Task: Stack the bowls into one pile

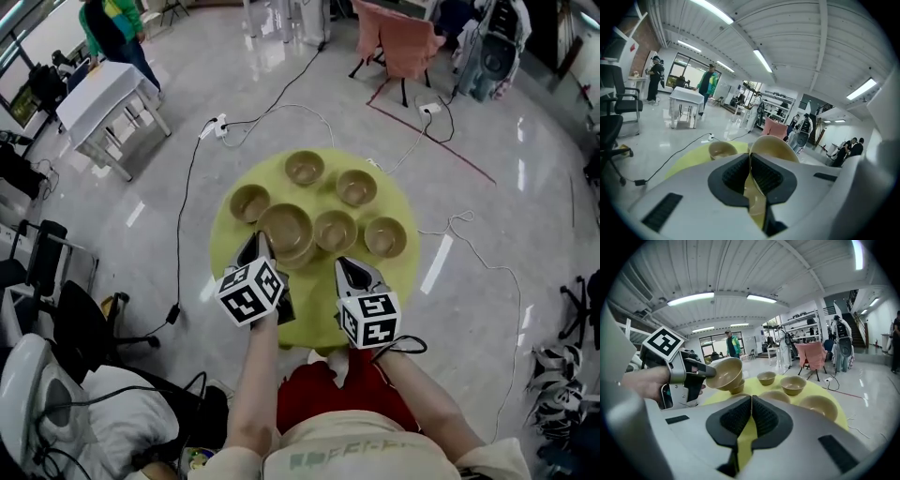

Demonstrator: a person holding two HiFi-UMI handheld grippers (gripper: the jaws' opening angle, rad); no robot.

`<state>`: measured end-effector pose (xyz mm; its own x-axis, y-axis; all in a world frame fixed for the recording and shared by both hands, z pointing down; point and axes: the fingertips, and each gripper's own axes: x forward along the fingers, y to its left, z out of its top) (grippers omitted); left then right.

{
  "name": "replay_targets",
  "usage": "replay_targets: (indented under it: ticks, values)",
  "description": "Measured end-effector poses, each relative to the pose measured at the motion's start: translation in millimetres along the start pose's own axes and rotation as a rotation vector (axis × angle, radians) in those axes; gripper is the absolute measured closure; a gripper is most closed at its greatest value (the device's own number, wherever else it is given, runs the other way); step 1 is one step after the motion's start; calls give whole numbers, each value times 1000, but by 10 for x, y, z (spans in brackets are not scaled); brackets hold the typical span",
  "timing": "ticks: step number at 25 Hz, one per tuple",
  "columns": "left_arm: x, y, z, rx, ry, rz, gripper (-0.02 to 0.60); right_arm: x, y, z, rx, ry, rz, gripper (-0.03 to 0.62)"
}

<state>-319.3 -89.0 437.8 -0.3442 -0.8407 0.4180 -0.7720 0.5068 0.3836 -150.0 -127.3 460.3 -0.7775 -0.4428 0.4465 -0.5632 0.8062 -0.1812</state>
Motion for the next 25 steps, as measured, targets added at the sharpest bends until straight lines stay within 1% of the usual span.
replay_targets:
  ticks: [8,12,19,22,25]
  values:
    - [182,-646,-177,76,44,-97,548,-317,-562,-56,60,-25,-119,557]
    - [289,-883,-212,103,66,-152,548,-393,-728,-46,89,-35,-171,557]
    - [363,-1360,-435,153,104,-240,548,-625,-987,-142,135,-42,-233,557]
    - [405,-1513,-500,176,115,-267,548,-681,-1083,-183,151,-40,-252,557]
    - [476,-1642,-576,183,128,-288,548,-705,-1201,-230,161,-38,-271,557]
